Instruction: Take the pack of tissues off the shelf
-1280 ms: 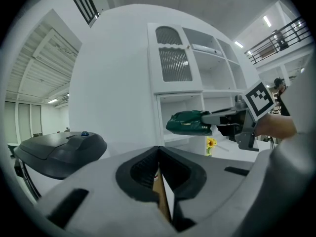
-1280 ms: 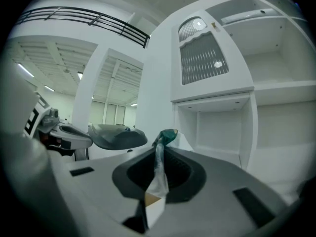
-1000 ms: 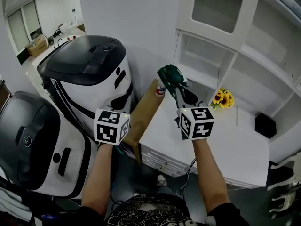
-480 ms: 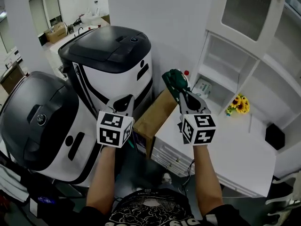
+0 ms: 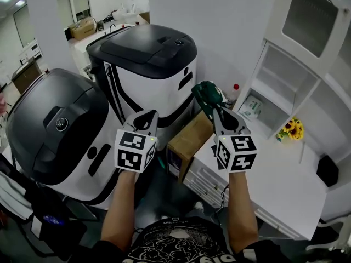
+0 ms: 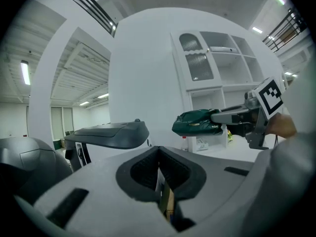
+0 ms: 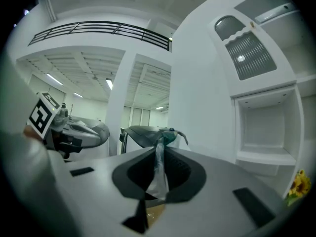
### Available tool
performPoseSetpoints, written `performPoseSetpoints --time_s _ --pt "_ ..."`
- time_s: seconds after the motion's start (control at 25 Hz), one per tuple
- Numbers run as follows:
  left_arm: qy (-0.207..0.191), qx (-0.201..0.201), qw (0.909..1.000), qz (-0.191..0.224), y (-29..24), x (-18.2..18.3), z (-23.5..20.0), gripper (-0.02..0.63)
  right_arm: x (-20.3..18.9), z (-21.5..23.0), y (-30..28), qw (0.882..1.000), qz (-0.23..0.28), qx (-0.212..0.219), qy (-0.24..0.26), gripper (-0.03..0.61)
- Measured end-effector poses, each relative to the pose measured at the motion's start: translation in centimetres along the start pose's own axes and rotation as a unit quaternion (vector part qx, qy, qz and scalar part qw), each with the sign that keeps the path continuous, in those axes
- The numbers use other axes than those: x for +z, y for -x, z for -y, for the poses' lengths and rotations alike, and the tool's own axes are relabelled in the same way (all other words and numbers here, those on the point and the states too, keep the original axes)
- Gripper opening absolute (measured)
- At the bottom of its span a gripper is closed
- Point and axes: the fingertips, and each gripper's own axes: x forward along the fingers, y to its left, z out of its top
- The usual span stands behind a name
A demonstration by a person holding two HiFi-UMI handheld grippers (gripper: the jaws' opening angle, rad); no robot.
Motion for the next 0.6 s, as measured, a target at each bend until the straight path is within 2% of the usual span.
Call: performPoseSetpoints --time_s 0.6 --pt "0.011 0.019 0.9998 0.003 1.3 -0.4 -1.2 0.005 -0.1 -1.7 -0.8 1.0 0.0 0.015 -0.004 0.029"
